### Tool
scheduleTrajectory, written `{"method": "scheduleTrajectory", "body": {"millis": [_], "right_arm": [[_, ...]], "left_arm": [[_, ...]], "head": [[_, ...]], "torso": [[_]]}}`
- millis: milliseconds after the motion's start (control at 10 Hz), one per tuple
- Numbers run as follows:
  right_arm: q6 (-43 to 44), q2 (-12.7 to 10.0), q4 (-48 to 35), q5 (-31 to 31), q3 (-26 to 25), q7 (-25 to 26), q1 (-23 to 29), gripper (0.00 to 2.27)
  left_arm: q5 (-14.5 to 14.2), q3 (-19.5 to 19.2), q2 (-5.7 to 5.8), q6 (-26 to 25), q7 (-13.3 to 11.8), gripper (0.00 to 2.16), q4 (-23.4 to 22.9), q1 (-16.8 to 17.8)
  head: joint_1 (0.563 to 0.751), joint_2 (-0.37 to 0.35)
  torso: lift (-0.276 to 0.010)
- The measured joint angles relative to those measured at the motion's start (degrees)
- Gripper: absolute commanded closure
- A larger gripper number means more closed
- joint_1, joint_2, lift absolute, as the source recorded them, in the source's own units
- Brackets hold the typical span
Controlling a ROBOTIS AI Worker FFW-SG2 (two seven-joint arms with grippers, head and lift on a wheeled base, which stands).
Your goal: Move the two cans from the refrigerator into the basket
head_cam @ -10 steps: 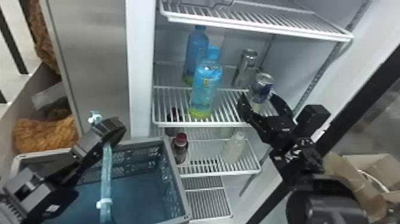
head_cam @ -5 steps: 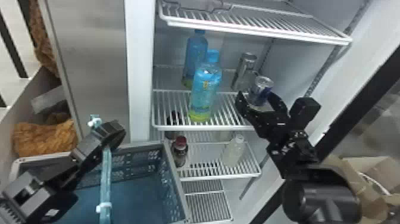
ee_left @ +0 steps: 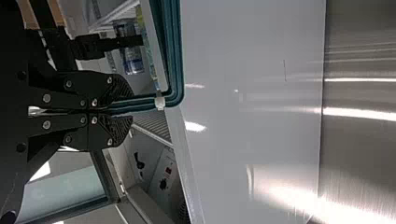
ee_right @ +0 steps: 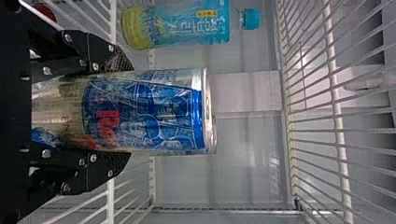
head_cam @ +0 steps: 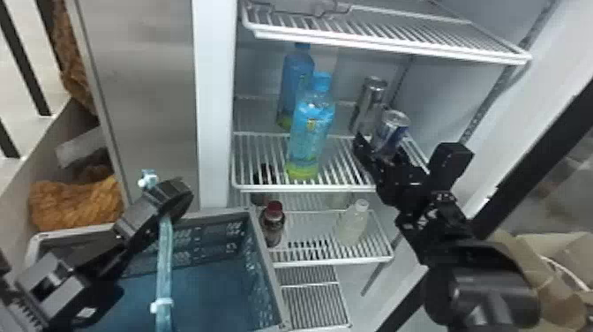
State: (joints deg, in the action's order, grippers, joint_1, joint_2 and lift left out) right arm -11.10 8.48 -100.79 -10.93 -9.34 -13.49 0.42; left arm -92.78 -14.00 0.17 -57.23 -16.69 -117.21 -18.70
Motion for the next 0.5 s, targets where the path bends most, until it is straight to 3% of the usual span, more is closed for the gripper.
{"method": "scheduleTrajectory", "body": {"millis": [200,500], "right_arm": [[-0.01,0.18,-1.44,-0.01,-0.27,0.04,0.64,1.27],[-1.35,0.19,-10.02,-1.35,-1.7,0.04,6.87,1.27]], "left_arm": [[0.0,0.07,0.0,0.0,0.0,1.2,0.02,0.0],[0.0,0.01,0.0,0.0,0.0,1.2,0.05,0.13]], "head": [[0.654,-0.245],[0.659,-0.255]], "torso": [[-0.035],[-0.035]]}}
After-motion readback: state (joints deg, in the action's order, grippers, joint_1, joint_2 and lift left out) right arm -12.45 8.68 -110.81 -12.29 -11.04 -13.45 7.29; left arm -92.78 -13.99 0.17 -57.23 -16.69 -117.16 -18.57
